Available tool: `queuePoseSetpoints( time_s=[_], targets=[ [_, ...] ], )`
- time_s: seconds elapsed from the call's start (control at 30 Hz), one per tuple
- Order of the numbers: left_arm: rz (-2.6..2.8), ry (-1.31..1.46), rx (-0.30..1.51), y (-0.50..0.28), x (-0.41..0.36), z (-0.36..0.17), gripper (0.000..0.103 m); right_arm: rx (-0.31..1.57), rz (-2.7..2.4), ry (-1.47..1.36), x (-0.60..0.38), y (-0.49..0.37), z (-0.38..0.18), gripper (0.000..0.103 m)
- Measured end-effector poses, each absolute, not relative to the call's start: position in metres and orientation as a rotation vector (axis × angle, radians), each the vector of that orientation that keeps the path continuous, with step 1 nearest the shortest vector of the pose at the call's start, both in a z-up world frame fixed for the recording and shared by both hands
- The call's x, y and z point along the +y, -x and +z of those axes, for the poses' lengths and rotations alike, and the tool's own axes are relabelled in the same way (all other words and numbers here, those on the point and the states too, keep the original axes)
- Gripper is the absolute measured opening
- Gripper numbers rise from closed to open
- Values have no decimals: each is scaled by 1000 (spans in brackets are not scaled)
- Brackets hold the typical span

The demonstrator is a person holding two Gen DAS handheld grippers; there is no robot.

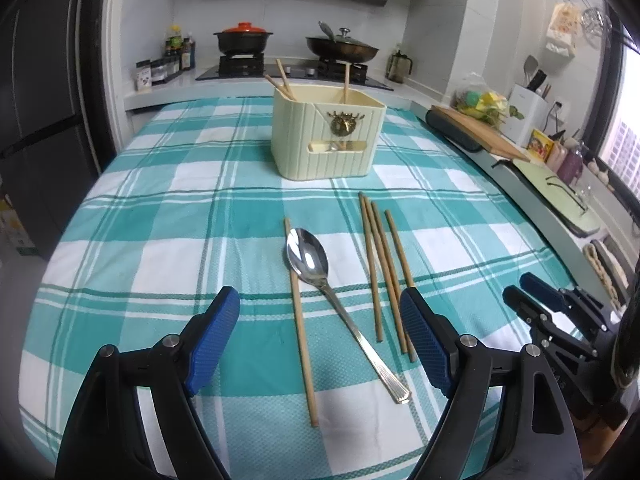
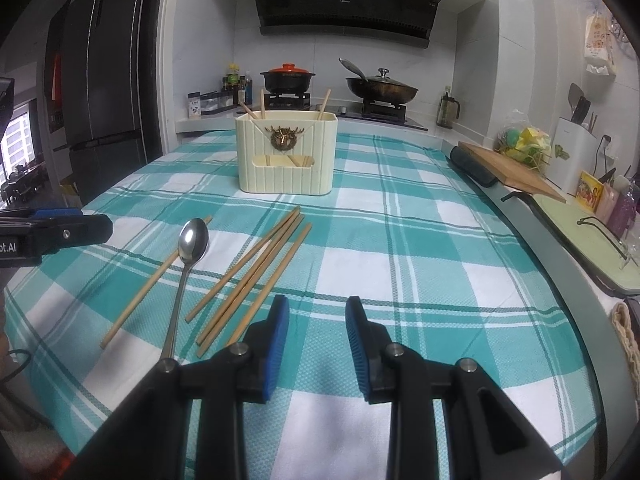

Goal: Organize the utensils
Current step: 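Move both tools back over the chopsticks and spoon on the cloth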

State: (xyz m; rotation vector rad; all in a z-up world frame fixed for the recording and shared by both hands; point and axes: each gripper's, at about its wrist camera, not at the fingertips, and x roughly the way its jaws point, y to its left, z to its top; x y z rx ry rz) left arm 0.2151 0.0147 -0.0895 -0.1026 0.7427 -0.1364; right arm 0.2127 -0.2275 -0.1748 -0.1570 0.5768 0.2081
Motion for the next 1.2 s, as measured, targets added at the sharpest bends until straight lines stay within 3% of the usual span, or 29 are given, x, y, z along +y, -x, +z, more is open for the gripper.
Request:
queuePoseSetpoints(
  time_s=[0.7, 1.2],
  targets=[
    [-69, 117, 773, -211, 30, -98, 88, 570, 200, 133, -239, -208, -174, 30],
    [-87, 142, 890, -245, 50, -142, 88, 754, 252, 15, -224, -257, -203, 29]
  ],
)
